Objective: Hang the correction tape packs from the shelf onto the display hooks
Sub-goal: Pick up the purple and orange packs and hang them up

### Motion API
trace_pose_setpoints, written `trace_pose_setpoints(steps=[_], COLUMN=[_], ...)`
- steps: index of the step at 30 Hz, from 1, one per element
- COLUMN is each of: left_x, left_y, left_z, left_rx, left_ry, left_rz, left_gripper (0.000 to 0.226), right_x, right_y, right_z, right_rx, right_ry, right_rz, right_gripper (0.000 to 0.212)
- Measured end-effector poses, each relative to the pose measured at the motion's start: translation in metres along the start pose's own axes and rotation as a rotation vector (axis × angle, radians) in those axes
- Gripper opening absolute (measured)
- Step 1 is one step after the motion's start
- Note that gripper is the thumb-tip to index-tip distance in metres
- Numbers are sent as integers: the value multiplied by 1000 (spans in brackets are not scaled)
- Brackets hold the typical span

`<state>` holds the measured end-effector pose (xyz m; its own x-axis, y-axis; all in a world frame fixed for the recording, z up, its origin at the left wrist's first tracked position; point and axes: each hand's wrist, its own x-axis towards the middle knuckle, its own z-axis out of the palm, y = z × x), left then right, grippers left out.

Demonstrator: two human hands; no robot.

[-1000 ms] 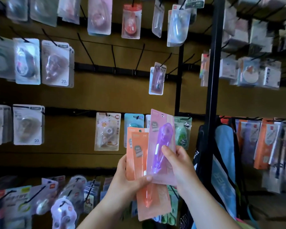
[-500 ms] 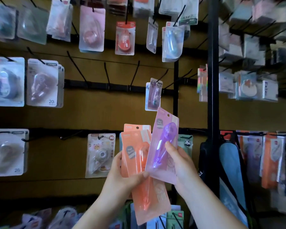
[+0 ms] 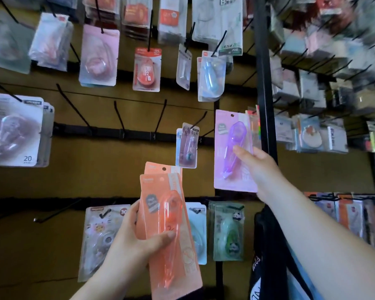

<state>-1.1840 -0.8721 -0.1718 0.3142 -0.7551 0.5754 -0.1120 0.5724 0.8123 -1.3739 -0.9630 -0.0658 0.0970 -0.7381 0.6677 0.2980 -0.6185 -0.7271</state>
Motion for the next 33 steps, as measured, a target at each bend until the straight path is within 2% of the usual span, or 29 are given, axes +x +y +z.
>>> trace_pose_setpoints(steps=[7,9,13,17,20,25,26,28,33], left_x=[12,16,20,23,24,27,27,28,32], left_y=[5,7,8,6,6,10,10,8,1], left_z=[9,12,19,21,19,13,13,12,0], left_rx=[68,49,46,71,79,49,50,34,53], left_ry=[-20,-26,-20,5,-13,-16,-17,-21,-14], left_rz=[32,29,40,48,44,56,50,35,23], left_gripper=[88,82,68,62,68,83,83,68,73], right_x=[38,42,47,51,54,70,74,84,102], right_y=[-11,-6,1,3,11,24,26,31,48], right_z=[-9,-9,-14,-23,-23,-15,-12,-5,12], right_rx=[-42,-63,-45,-15,-75,-168,-208,-295,-362], right_ry=[62,40,28,11,-27,16,34,87,135], right_rz=[-3,32,71,72,129,196,196,175,156], right_gripper=[8,19,22,12,21,39,41,44,53])
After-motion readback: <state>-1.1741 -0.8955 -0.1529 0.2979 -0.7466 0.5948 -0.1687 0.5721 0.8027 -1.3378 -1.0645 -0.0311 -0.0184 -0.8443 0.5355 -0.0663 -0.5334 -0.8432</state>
